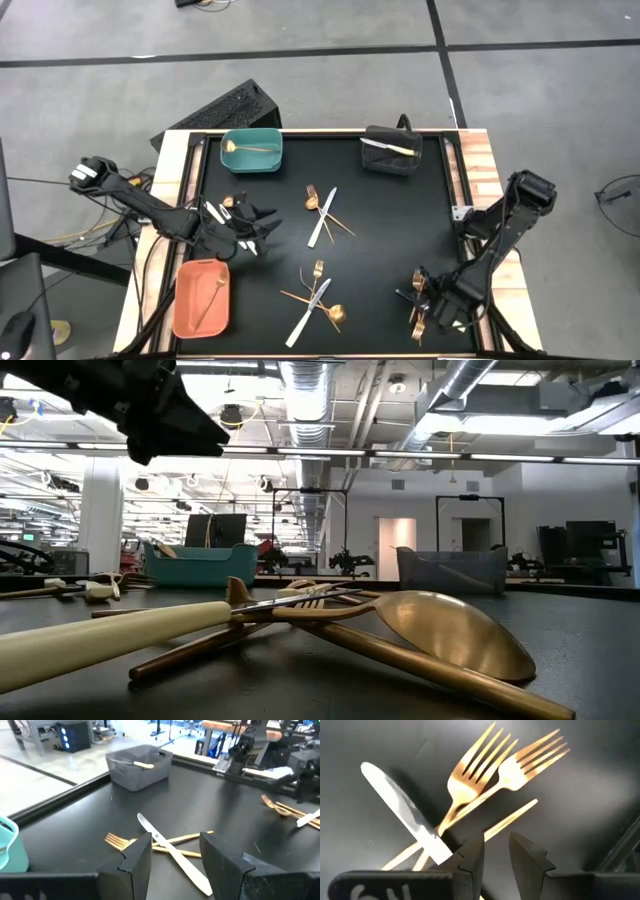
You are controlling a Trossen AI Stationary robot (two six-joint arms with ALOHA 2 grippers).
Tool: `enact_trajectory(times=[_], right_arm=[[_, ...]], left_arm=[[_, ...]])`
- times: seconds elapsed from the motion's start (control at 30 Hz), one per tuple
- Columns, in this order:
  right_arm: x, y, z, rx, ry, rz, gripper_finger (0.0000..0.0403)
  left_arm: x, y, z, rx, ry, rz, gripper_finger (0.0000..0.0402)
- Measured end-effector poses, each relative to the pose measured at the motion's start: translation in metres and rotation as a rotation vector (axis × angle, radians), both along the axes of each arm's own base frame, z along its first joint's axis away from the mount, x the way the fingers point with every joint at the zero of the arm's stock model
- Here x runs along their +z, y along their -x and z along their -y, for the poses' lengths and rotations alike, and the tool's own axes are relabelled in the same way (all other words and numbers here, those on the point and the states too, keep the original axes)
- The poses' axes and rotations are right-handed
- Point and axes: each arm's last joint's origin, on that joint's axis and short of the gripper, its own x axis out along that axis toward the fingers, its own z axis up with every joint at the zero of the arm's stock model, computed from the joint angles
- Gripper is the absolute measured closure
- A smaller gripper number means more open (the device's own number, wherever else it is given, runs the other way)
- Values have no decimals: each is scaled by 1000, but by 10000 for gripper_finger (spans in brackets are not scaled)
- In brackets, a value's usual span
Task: Sort silverware by color (type)
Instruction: Put the yellow table knife into the black bin
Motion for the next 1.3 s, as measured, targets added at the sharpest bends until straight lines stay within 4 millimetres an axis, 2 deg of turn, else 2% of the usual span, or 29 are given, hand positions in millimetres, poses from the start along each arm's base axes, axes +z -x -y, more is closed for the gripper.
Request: enact_trajectory(times=[0.27,0.43,0.6,0.77,0.9,1.07,1.27,1.3], right_arm=[[2,2,-19,382,-92,83,287],[2,6,-27,443,-125,114,282],[1,10,-31,464,-127,113,246],[-14,14,-38,558,-135,14,209],[-30,13,-44,628,-117,-32,204],[-41,10,-44,639,-69,-85,227],[-33,3,-34,657,-79,-83,326],[-31,2,-31,668,-79,-78,328]], left_arm=[[1,-1,0,-6,-30,-3,251],[1,-1,0,-5,-28,-2,251],[1,0,0,-6,-28,-4,251],[1,0,0,-5,-28,-5,251],[1,0,0,3,-31,-3,251],[2,0,-1,10,-29,2,251],[2,-1,-1,10,-27,5,251],[2,-1,-1,11,-27,6,251]])
